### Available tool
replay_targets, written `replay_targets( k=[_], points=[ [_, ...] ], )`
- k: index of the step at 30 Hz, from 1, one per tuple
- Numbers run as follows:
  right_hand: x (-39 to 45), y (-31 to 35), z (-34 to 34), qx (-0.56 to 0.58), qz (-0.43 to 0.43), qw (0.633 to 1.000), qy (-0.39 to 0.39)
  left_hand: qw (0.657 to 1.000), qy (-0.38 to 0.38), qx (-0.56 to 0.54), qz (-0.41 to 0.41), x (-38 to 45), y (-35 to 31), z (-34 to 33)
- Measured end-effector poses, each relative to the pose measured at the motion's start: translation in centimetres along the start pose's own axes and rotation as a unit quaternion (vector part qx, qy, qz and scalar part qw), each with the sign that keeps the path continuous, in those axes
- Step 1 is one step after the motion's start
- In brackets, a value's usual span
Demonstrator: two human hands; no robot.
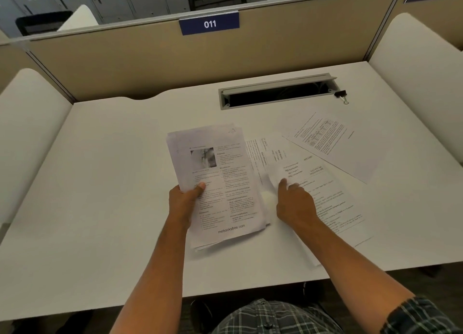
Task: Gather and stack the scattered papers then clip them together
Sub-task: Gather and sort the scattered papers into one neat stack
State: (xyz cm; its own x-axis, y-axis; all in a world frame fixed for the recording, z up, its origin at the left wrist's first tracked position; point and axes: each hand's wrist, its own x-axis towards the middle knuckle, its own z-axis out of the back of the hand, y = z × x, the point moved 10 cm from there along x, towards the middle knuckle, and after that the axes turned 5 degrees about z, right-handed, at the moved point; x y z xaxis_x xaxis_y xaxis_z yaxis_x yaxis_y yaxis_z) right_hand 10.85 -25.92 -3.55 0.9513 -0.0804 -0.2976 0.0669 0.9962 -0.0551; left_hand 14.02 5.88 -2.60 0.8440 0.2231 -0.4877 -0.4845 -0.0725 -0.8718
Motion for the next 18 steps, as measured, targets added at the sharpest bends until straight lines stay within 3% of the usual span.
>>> replay_targets(
  k=[10,13,18],
  points=[
    [-1.5,0.6,-1.6,-0.009,0.017,0.997,0.075,1.0,0.008,-0.012,-0.007,-0.3,0.3,-0.1],
    [-1.4,0.3,-0.3,0.017,0.02,0.999,0.029,1.0,0.013,-0.014,-0.013,-0.6,0.2,-0.2],
    [-2.0,-2.3,5.2,0.058,-0.033,0.99,-0.122,1.0,0.025,-0.012,-0.01,-0.8,0.4,-0.6]
  ],
)
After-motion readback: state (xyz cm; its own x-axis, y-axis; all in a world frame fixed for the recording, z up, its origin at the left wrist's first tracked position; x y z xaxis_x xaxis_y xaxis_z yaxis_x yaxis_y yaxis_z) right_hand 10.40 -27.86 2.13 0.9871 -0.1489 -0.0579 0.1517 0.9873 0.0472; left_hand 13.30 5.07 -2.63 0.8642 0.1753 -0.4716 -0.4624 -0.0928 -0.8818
